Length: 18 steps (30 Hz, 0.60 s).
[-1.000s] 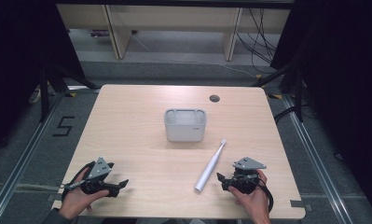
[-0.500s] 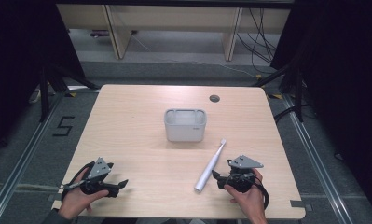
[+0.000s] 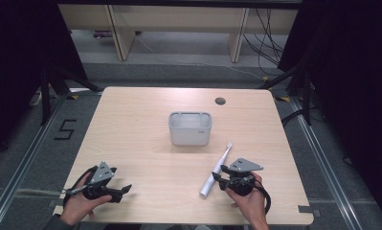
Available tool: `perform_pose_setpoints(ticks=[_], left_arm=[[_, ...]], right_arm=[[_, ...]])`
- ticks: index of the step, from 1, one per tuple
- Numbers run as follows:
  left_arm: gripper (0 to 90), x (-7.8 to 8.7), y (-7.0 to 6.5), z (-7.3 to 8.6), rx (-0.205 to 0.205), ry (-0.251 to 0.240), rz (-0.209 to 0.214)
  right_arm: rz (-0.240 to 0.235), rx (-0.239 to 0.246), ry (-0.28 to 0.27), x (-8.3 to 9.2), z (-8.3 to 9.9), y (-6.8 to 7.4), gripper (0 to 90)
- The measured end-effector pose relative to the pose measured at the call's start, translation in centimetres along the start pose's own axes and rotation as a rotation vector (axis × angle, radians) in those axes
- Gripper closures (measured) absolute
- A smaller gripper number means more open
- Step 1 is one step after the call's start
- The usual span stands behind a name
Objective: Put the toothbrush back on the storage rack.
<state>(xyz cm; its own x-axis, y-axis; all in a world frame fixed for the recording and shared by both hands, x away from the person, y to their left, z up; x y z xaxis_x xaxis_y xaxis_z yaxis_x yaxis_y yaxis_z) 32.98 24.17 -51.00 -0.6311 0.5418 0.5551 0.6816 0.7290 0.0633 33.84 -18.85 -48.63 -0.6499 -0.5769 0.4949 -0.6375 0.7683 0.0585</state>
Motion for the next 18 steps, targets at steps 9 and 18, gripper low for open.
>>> perform_pose_setpoints(ticks=[9,18], left_arm=[[15.1,0.0,-0.1,0.0,0.016,-0.006,0.006],[15.1,0.0,-0.1,0.0,0.016,-0.009,0.002]], right_arm=[[-0.044,0.077,0.017,-1.6,-0.5,1.6,80.5],[-0.087,0.127,0.062,-3.1,-0.5,2.2,86.2]])
Point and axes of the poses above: each handheld gripper's, and its own axes: x roughly backward along the jaws, z roughly out of its underside, y roughly to its left, the point moved 1 cm from there along -x, roughly forward along the jaws, and after that the axes turned 7 degrees about -y, right-handed, at the moved point
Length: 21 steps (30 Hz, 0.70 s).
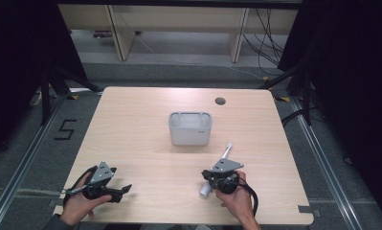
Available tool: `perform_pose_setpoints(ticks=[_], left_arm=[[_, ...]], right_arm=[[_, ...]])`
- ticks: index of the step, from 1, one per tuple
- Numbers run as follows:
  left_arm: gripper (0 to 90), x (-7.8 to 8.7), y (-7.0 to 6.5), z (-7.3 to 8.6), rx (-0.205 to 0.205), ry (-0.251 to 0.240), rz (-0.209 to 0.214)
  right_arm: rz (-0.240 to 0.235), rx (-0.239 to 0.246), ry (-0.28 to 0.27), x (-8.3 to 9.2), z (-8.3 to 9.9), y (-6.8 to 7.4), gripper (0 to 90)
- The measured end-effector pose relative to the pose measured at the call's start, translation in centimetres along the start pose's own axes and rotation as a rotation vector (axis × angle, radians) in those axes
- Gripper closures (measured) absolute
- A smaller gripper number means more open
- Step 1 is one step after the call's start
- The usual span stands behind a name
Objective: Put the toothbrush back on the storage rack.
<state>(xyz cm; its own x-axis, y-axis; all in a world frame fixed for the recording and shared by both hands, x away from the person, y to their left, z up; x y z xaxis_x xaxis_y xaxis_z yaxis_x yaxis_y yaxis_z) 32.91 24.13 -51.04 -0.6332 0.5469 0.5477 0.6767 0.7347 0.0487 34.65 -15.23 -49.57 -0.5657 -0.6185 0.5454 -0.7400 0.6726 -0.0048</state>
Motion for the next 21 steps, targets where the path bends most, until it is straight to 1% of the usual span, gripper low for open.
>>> perform_pose_setpoints(ticks=[3,4,5,6,7,8,10,11,12,13,14,15,16,17,18,19,20,21], left_arm=[[15.2,0.0,0.0,0.0,0.0,-0.003,0.001],[15.1,0.0,0.0,0.0,0.001,-0.001,0.0],[15.1,0.0,0.0,0.0,-0.001,-0.001,0.0],[15.2,0.0,0.1,0.0,-0.006,0.001,-0.001],[15.1,0.0,0.1,0.0,-0.009,0.001,-0.001],[15.2,0.0,0.0,0.0,-0.01,0.004,-0.002],[15.2,0.0,0.0,0.0,-0.01,0.005,-0.002],[15.1,0.0,0.1,0.0,-0.007,0.002,0.001],[15.2,0.0,-0.1,0.0,0.011,-0.016,0.005],[15.1,-0.1,-0.1,0.0,0.01,-0.014,0.011],[15.1,-0.1,-0.1,0.0,0.01,-0.014,0.011],[15.1,0.0,-0.1,0.0,0.009,-0.013,0.005],[15.1,0.0,-0.2,0.0,0.009,-0.015,0.004],[15.2,-0.1,-0.1,0.0,0.01,-0.015,0.009],[15.2,0.0,-0.1,0.0,0.011,-0.013,0.008],[15.2,0.0,0.0,0.0,-0.007,0.001,0.001],[15.2,0.0,0.0,0.0,-0.007,0.001,0.001],[15.2,0.0,-0.1,0.0,0.011,-0.018,0.005]], right_arm=[[-0.003,0.011,0.008,-0.2,0.1,0.0,86.8],[-0.004,0.006,0.01,-0.3,0.1,0.0,87.0],[-0.007,-0.018,0.029,-0.2,0.2,0.2,87.0],[-0.005,-0.019,0.03,-0.2,0.2,0.2,87.0],[-0.005,-0.002,0.025,-0.2,0.2,0.1,87.0],[-0.009,0.004,0.027,-0.3,0.3,0.1,87.0],[-0.019,0.001,0.035,-0.4,0.4,0.1,87.0],[-0.017,-0.011,0.05,-0.3,0.5,0.2,87.0],[-0.023,0.002,0.048,-0.3,0.6,0.1,87.0],[-0.015,-0.024,0.069,-0.2,0.6,0.3,87.0],[-0.015,-0.024,0.069,-0.2,0.6,0.3,87.0],[-0.023,0.0,0.059,-0.3,0.7,0.1,87.0],[-0.028,0.004,0.067,-0.2,0.8,0.1,87.0],[-0.02,-0.032,0.08,0.2,0.8,0.2,87.0],[-0.02,-0.032,0.08,0.2,0.8,0.2,87.0],[-0.028,-0.002,0.063,0.3,1.0,0.0,87.0],[-0.028,-0.002,0.063,0.3,1.0,0.0,87.0],[-0.037,-0.007,0.062,0.5,1.2,0.0,86.9]])
Point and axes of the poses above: each handheld gripper's, and its own axes: x roughly backward along the jaws, z roughly out of its underside, y roughly to its left, the point moved 1 cm from there along -x, roughly forward along the jaws, and after that the axes turned 7 degrees about -y, right-handed, at the moved point
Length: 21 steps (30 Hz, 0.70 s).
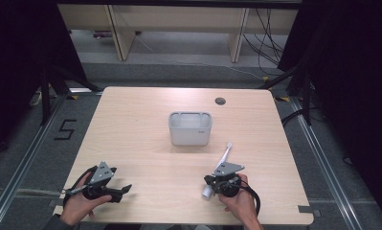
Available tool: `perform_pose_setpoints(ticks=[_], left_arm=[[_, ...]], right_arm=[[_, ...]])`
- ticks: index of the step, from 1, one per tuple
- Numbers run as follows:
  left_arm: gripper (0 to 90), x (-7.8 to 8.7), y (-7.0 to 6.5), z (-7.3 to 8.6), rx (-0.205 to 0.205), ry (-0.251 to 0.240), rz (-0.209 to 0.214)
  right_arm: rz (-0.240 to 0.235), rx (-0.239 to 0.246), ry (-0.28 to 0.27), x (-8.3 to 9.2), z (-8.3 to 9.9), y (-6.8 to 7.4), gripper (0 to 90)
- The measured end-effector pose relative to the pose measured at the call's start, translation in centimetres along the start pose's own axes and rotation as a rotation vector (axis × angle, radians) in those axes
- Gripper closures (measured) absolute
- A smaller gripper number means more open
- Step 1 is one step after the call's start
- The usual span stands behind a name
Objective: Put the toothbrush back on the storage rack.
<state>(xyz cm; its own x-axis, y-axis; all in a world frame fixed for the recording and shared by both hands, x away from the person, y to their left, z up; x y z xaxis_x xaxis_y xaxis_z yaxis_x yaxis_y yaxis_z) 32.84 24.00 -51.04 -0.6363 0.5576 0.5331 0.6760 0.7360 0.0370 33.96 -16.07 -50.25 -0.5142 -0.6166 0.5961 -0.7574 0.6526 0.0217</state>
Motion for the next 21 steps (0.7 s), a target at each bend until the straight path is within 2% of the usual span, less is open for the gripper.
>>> perform_pose_setpoints(ticks=[1,2,4,5,7,10,11,12,13,14,20,21], left_arm=[[15.2,0.0,0.0,0.0,0.001,0.005,0.004],[15.1,0.0,0.2,0.0,-0.017,0.02,-0.004],[15.2,0.1,0.2,0.0,-0.02,0.019,-0.006],[15.2,0.0,0.0,0.0,-0.001,0.002,0.003],[15.2,0.0,0.0,0.0,0.005,0.001,-0.001],[15.2,0.0,0.0,0.0,0.003,0.002,-0.001],[15.1,0.0,0.0,0.0,0.004,0.002,-0.001],[15.2,0.0,0.0,0.0,0.004,0.003,-0.001],[15.2,0.0,0.0,0.0,0.004,0.003,-0.001],[15.1,0.0,0.0,0.0,0.003,0.002,-0.001],[15.2,0.0,0.0,0.0,0.004,0.002,-0.001],[15.2,0.0,0.0,0.0,0.002,0.004,0.0]], right_arm=[[0.003,-0.001,0.005,0.1,0.1,-0.1,86.9],[-0.003,0.007,0.001,0.2,0.2,-0.2,86.8],[0.0,0.012,-0.004,0.3,0.3,-0.2,86.8],[0.005,-0.014,0.003,0.6,0.4,-0.1,86.7],[0.0,-0.007,0.003,0.9,0.6,-0.2,86.7],[-0.002,-0.027,0.012,1.4,0.9,-0.3,86.4],[-0.007,-0.016,0.005,1.5,1.0,-0.4,86.4],[0.009,-0.075,0.026,2.0,1.2,-0.2,86.2],[0.009,-0.075,0.026,2.0,1.2,-0.2,86.2],[0.01,-0.045,0.009,2.1,1.3,-0.7,86.1],[0.007,-0.042,0.006,2.6,1.7,-0.9,86.0],[0.019,-0.056,0.011,2.9,1.8,-1.0,85.8]])
Point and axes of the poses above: each handheld gripper's, and its own axes: x roughly backward along the jaws, z roughly out of its underside, y roughly to its left, the point moved 1 cm from there along -x, roughly forward along the jaws, and after that the axes turned 7 degrees about -y, right-handed, at the moved point
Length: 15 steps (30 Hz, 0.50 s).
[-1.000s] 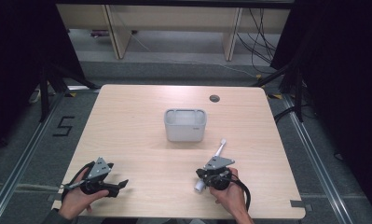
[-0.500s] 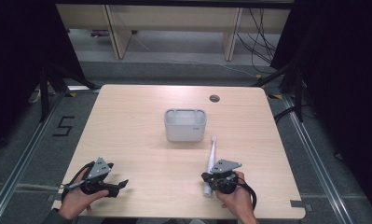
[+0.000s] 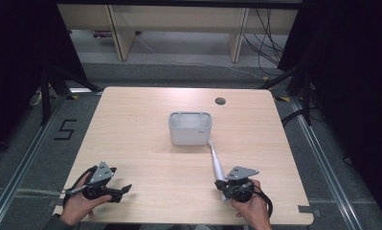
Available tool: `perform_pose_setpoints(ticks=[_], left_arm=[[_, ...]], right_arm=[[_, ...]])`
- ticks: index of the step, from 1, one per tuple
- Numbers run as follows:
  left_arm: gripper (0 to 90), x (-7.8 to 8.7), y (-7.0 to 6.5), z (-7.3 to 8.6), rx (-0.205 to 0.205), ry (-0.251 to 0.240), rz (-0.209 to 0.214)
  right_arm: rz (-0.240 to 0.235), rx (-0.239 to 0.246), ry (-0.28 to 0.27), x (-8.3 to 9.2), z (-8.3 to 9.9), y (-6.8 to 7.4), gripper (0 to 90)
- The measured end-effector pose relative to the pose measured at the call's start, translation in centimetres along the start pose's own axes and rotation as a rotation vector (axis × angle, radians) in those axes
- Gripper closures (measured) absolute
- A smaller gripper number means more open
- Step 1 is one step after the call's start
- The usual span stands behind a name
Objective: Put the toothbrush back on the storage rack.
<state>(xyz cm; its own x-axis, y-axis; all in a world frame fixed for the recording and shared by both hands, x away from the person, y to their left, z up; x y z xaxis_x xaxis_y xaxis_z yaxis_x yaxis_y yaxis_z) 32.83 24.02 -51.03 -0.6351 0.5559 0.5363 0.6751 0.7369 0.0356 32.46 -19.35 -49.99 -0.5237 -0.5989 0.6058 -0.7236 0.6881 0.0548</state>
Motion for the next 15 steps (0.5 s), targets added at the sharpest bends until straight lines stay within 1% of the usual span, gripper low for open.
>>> perform_pose_setpoints(ticks=[1,2,3,5,7,8,9,10,11,12,13,14,15], left_arm=[[15.2,0.0,0.0,0.0,0.0,0.0,0.0],[15.2,0.0,0.0,0.0,0.0,0.0,0.0],[15.1,0.0,0.0,0.0,-0.003,0.0,0.0],[15.1,0.0,0.0,0.0,0.003,-0.002,0.0],[15.2,0.0,0.0,0.0,0.002,-0.001,-0.001],[15.2,0.0,0.2,0.0,-0.014,0.008,-0.004],[15.2,0.1,0.2,0.0,-0.018,0.018,-0.007],[15.1,0.1,0.1,0.0,-0.015,0.012,-0.003],[15.2,0.1,0.2,0.0,-0.023,0.019,-0.005],[15.1,0.1,0.2,0.0,-0.023,0.019,-0.005],[15.2,0.0,0.2,0.0,-0.019,0.016,-0.006],[15.2,0.0,0.2,0.0,-0.019,0.016,-0.006],[15.1,-0.1,0.2,0.0,-0.017,0.011,-0.004]], right_arm=[[0.0,0.0,0.0,0.0,0.0,0.0,85.8],[-0.005,0.01,0.002,0.1,0.1,-0.1,85.8],[0.008,-0.004,0.006,0.3,0.2,-0.1,85.8],[0.021,-0.005,0.004,0.7,0.5,-0.4,85.8],[0.021,-0.01,0.008,0.9,0.6,-0.4,85.8],[0.021,-0.009,0.008,1.1,0.7,-0.5,85.8],[0.022,-0.006,0.002,1.2,0.8,-0.6,85.8],[0.027,-0.002,0.0,1.4,0.9,-0.7,85.8],[0.038,-0.036,0.006,1.8,1.1,-0.6,85.8],[0.038,-0.036,0.006,1.8,1.1,-0.6,85.8],[0.031,-0.008,-0.004,1.9,1.2,-1.0,85.8],[0.049,-0.028,0.0,2.1,1.3,-1.0,85.9],[0.045,-0.042,0.002,2.3,1.4,-1.0,85.9]])
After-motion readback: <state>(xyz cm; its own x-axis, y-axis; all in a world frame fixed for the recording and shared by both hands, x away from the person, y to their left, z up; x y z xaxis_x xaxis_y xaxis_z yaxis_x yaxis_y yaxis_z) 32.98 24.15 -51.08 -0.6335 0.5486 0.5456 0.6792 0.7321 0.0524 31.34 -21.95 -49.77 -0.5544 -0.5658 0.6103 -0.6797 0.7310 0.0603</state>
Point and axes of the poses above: each handheld gripper's, and its own axes: x roughly backward along the jaws, z roughly out of its underside, y roughly to its left, the point moved 1 cm from there along -x, roughly forward along the jaws, and after that the axes turned 7 degrees about -y, right-handed, at the moved point
